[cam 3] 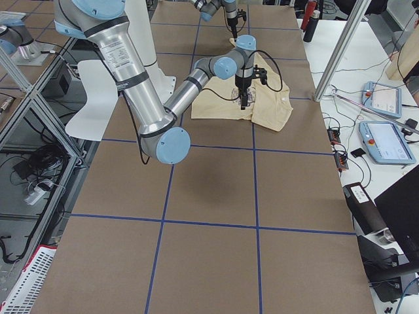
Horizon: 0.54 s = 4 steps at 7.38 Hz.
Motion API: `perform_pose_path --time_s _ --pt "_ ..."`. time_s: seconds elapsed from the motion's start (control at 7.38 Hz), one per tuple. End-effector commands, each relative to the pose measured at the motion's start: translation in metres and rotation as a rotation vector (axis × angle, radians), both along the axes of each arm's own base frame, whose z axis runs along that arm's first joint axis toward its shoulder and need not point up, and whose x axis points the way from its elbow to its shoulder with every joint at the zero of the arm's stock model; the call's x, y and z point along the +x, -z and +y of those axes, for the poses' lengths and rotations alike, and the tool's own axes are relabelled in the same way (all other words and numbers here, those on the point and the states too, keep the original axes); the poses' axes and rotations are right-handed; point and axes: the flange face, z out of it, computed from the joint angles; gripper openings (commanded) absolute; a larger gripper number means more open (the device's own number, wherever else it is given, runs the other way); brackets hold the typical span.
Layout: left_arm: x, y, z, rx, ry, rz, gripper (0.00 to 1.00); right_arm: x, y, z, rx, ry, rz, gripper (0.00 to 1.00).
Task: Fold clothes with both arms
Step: 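Release the sleeve and raise the right gripper while the left reaches the other cuff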
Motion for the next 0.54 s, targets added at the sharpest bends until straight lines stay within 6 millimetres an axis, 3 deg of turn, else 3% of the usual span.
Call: perform_pose_path --time_s 0.0,0.41 --pt "0.0012 -0.0005 0.0013 -0.001 -0.003 -0.001 0.71 0.0002 -0.0005 0.0004 -0.007 0.003 -0.005 1.00" --pt "0.0012 -0.0007 0.0013 -0.002 -0.003 -0.002 0.30 0.0031 -0.0021 0.0004 -0.026 0.012 -0.020 1.00"
